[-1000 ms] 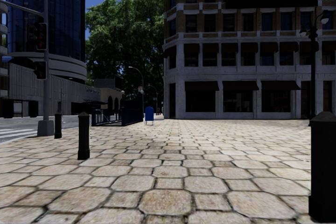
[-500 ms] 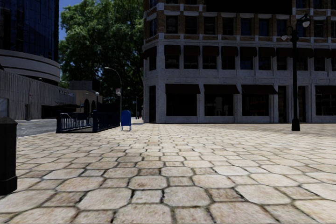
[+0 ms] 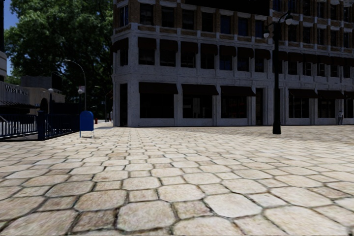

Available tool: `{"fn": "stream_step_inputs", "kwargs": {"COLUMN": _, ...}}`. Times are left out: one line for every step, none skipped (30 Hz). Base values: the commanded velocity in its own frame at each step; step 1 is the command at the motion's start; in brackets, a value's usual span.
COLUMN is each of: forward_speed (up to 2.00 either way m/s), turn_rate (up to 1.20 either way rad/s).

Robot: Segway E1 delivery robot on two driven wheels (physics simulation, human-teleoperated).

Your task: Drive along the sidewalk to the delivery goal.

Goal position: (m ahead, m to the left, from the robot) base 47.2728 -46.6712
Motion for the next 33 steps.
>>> {"fn": "stream_step_inputs", "kwargs": {"forward_speed": 2.00, "turn_rate": -0.57}}
{"fn": "stream_step_inputs", "kwargs": {"forward_speed": 2.00, "turn_rate": -0.57}}
{"fn": "stream_step_inputs", "kwargs": {"forward_speed": 2.00, "turn_rate": -0.57}}
{"fn": "stream_step_inputs", "kwargs": {"forward_speed": 2.00, "turn_rate": -0.57}}
{"fn": "stream_step_inputs", "kwargs": {"forward_speed": 2.00, "turn_rate": -0.57}}
{"fn": "stream_step_inputs", "kwargs": {"forward_speed": 2.00, "turn_rate": -0.57}}
{"fn": "stream_step_inputs", "kwargs": {"forward_speed": 2.00, "turn_rate": -0.57}}
{"fn": "stream_step_inputs", "kwargs": {"forward_speed": 2.00, "turn_rate": -0.57}}
{"fn": "stream_step_inputs", "kwargs": {"forward_speed": 2.00, "turn_rate": -0.57}}
{"fn": "stream_step_inputs", "kwargs": {"forward_speed": 2.00, "turn_rate": -0.57}}
{"fn": "stream_step_inputs", "kwargs": {"forward_speed": 2.00, "turn_rate": -0.57}}
{"fn": "stream_step_inputs", "kwargs": {"forward_speed": 2.00, "turn_rate": -0.57}}
{"fn": "stream_step_inputs", "kwargs": {"forward_speed": 2.00, "turn_rate": -0.57}}
{"fn": "stream_step_inputs", "kwargs": {"forward_speed": 2.00, "turn_rate": -0.57}}
{"fn": "stream_step_inputs", "kwargs": {"forward_speed": 2.00, "turn_rate": -0.57}}
{"fn": "stream_step_inputs", "kwargs": {"forward_speed": 2.00, "turn_rate": -0.57}}
{"fn": "stream_step_inputs", "kwargs": {"forward_speed": 2.00, "turn_rate": -0.57}}
{"fn": "stream_step_inputs", "kwargs": {"forward_speed": 2.00, "turn_rate": -0.57}}
{"fn": "stream_step_inputs", "kwargs": {"forward_speed": 2.00, "turn_rate": -0.57}}
{"fn": "stream_step_inputs", "kwargs": {"forward_speed": 2.00, "turn_rate": -0.57}}
{"fn": "stream_step_inputs", "kwargs": {"forward_speed": 2.00, "turn_rate": -0.57}}
{"fn": "stream_step_inputs", "kwargs": {"forward_speed": 2.00, "turn_rate": -0.57}}
{"fn": "stream_step_inputs", "kwargs": {"forward_speed": 2.00, "turn_rate": -0.57}}
{"fn": "stream_step_inputs", "kwargs": {"forward_speed": 2.00, "turn_rate": -0.57}}
{"fn": "stream_step_inputs", "kwargs": {"forward_speed": 2.00, "turn_rate": -0.57}}
{"fn": "stream_step_inputs", "kwargs": {"forward_speed": 2.00, "turn_rate": -0.57}}
{"fn": "stream_step_inputs", "kwargs": {"forward_speed": 2.00, "turn_rate": -0.57}}
{"fn": "stream_step_inputs", "kwargs": {"forward_speed": 2.00, "turn_rate": -0.57}}
{"fn": "stream_step_inputs", "kwargs": {"forward_speed": 2.00, "turn_rate": -0.57}}
{"fn": "stream_step_inputs", "kwargs": {"forward_speed": 2.00, "turn_rate": -0.57}}
{"fn": "stream_step_inputs", "kwargs": {"forward_speed": 2.00, "turn_rate": -0.57}}
{"fn": "stream_step_inputs", "kwargs": {"forward_speed": 2.00, "turn_rate": -0.57}}
{"fn": "stream_step_inputs", "kwargs": {"forward_speed": 2.00, "turn_rate": -0.57}}
